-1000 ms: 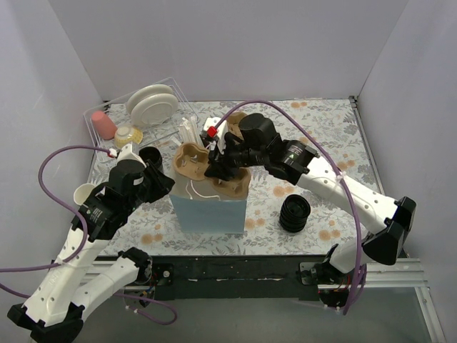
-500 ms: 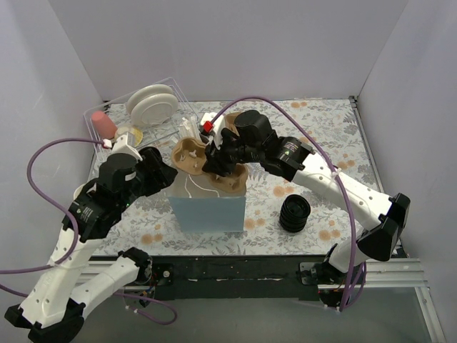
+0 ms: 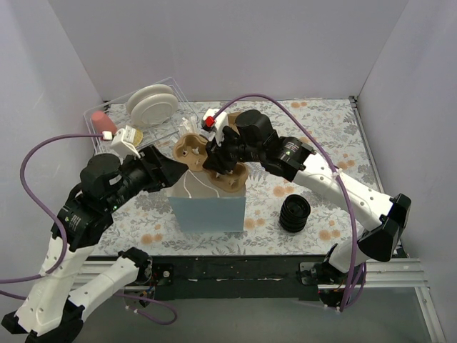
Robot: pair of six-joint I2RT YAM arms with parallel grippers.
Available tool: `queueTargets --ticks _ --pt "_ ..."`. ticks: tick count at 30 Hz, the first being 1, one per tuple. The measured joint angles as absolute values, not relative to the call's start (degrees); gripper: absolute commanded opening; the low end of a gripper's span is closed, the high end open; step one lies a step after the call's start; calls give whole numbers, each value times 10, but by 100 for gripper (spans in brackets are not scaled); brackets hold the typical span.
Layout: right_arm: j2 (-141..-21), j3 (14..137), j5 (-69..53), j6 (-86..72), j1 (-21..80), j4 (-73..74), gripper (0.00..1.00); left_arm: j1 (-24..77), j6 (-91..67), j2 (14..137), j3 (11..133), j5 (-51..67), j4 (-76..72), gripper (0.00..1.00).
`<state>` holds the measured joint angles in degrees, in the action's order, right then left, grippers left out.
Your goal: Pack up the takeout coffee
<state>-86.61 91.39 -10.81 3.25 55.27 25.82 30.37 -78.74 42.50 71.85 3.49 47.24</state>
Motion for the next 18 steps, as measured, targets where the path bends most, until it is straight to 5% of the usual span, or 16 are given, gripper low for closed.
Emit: queueTargets --ticks 18 --pt "-866 914 -121 23 553 260 23 304 -735 480 710 34 481 60"
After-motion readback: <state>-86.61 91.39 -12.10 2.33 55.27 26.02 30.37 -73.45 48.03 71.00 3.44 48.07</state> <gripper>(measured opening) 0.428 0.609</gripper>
